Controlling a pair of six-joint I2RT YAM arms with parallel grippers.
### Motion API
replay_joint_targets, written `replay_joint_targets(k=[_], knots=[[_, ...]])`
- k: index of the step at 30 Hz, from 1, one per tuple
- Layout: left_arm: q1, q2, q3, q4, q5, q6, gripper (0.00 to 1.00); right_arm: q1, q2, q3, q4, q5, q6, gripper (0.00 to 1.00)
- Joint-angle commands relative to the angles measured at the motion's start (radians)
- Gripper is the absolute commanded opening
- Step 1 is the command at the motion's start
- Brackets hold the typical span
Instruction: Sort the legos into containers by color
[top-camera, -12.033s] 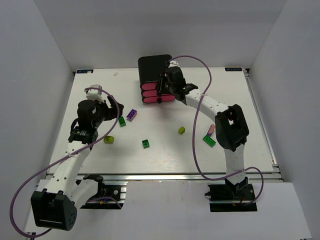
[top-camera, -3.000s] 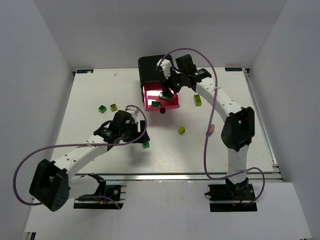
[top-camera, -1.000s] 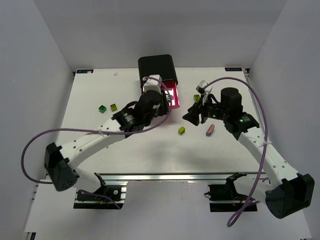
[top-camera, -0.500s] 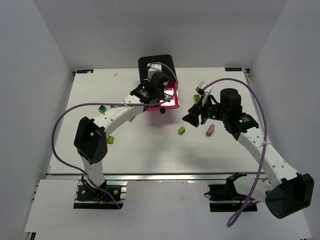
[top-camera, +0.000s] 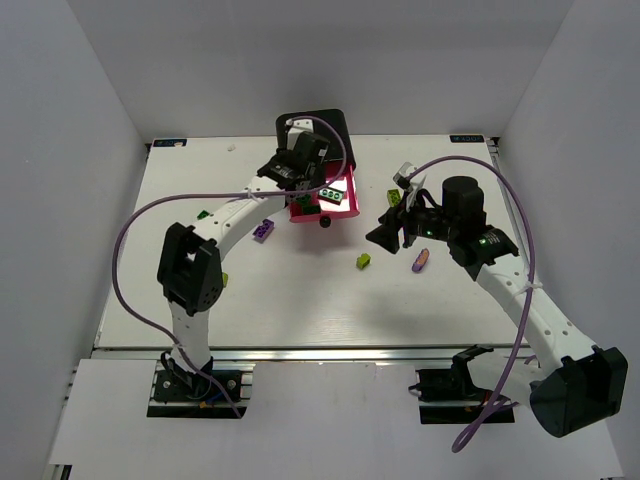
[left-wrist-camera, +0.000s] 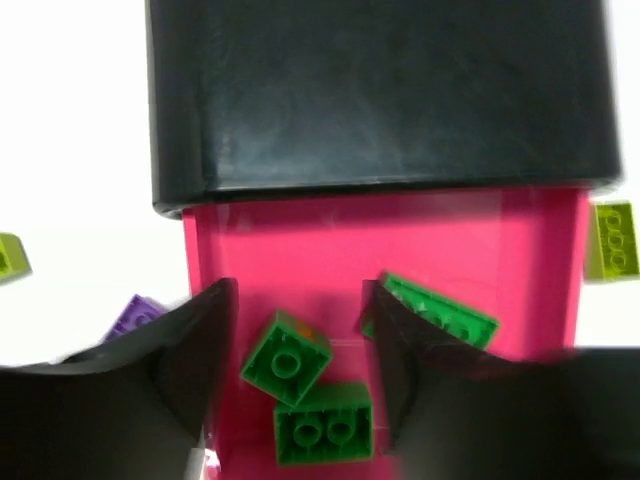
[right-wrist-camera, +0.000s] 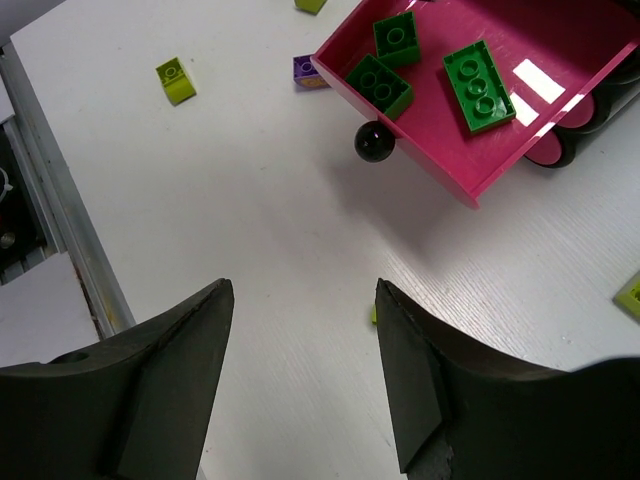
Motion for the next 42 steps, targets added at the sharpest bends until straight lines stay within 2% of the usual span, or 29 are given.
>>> replay_joint_targets(k=[1,2,3,6,7,8,10,11,12,14,16,19,24,31,38,42], knots=[[-0.003,-0.177,-0.045,0.039,0.058,-0.014,0.60,-0.006,-0.003,0.004,0.025,-0.011,-0.014,0.65],[0.016,-0.268,-0.133,0.056,0.069,-0.020,0.47,-0.008,-0.002,0.002,0.025,-0.010,-0.015,0.64],[0.031,-0.315,-0.181,0.082,0.095,-0.032,0.25,-0.008,0.003,0.004,0.022,-0.011,-0.018,0.65],[0.137,-0.457,-0.316,0.082,0.147,-0.065,0.08,-0.009,0.008,0.002,0.019,-0.011,-0.023,0.64],[0.172,-0.480,-0.341,0.073,0.179,-0.069,0.08,-0.008,0.011,0.002,0.019,-0.013,-0.025,0.64],[0.242,-0.513,-0.364,0.058,0.193,-0.074,0.09,-0.008,0.015,0.002,0.020,-0.014,-0.026,0.64],[0.321,-0.530,-0.430,0.050,0.256,-0.092,0.21,-0.008,0.023,0.002,0.016,-0.017,-0.026,0.64],[0.360,-0.531,-0.450,0.051,0.285,-0.101,0.34,-0.006,0.024,0.004,0.014,-0.019,-0.026,0.64],[0.431,-0.527,-0.486,0.056,0.310,-0.115,0.61,-0.008,0.029,0.004,0.011,-0.022,-0.028,0.64],[0.491,-0.508,-0.514,0.070,0.348,-0.131,0.73,-0.009,0.034,0.005,0.010,-0.020,-0.028,0.65],[0.563,-0.455,-0.525,0.070,0.362,-0.147,0.79,-0.009,0.034,0.005,0.008,-0.019,-0.028,0.67],[0.629,-0.371,-0.511,0.076,0.387,-0.152,0.80,-0.014,0.035,0.005,0.008,-0.017,-0.028,0.68],[0.671,-0.258,-0.461,0.073,0.413,-0.148,0.81,-0.011,0.050,0.007,0.008,-0.017,-0.034,0.68],[0.717,-0.042,-0.307,-0.004,0.384,-0.145,0.83,-0.011,0.073,0.013,-0.004,-0.019,-0.046,0.68],[0.737,0.071,-0.208,-0.024,0.388,-0.141,0.82,-0.011,0.087,0.013,-0.007,-0.013,-0.051,0.68],[0.737,0.078,-0.214,-0.010,0.404,-0.143,0.80,-0.011,0.100,0.015,-0.009,-0.011,-0.055,0.68]])
